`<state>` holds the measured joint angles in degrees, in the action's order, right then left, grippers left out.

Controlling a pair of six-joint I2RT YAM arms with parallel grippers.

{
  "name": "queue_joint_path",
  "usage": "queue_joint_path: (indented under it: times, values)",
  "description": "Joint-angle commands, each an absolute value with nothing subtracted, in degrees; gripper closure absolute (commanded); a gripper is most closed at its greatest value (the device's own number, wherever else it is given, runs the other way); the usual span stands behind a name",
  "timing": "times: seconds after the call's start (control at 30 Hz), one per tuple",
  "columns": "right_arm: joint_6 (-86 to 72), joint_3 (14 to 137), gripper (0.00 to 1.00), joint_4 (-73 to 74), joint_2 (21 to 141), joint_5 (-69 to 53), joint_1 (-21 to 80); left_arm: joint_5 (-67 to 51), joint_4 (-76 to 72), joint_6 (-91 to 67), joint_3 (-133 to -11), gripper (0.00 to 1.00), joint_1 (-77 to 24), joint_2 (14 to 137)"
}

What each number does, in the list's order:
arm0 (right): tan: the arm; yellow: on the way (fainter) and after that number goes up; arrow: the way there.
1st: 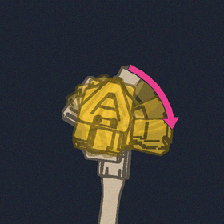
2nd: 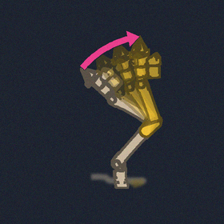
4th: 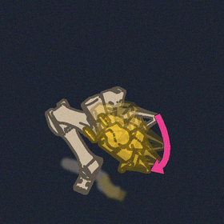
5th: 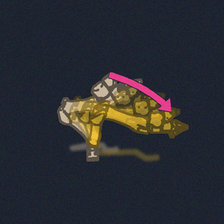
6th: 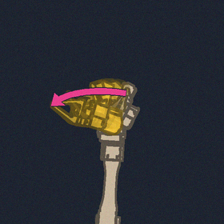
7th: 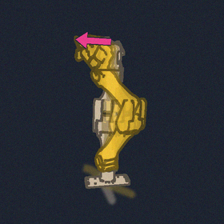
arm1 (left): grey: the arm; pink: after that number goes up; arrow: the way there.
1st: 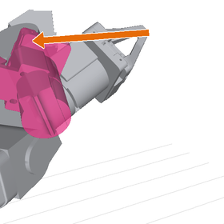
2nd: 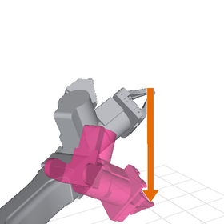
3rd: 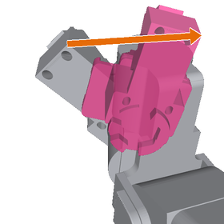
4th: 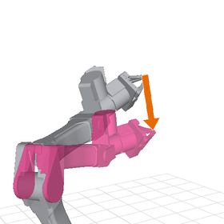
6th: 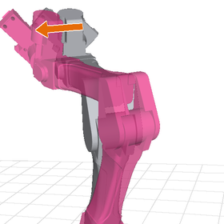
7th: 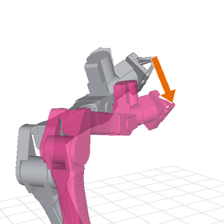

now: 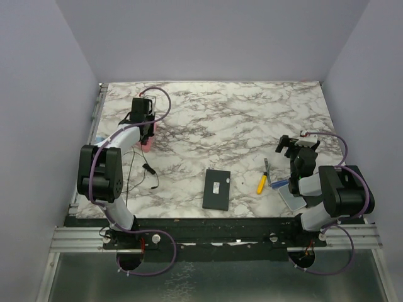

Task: Pull the plug off the socket
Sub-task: Move the socket to the center of the board.

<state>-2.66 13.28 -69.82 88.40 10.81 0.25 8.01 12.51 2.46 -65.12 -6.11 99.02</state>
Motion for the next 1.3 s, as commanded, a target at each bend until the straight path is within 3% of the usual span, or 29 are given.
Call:
queue_joint_path:
  times: [0.0,1.27]
  values:
    - [-1.75,13.36,0.0,-72.16,88.33,11.95,-0.09,1.45,12.36,2.04,-64.81,1.0,-9.25,99.23]
    - [-1.76,13.38,0.0,-72.16,88.32,11.95,-0.09,-16.0,14.9,9.06,-64.16,1.0,-31.84,99.74]
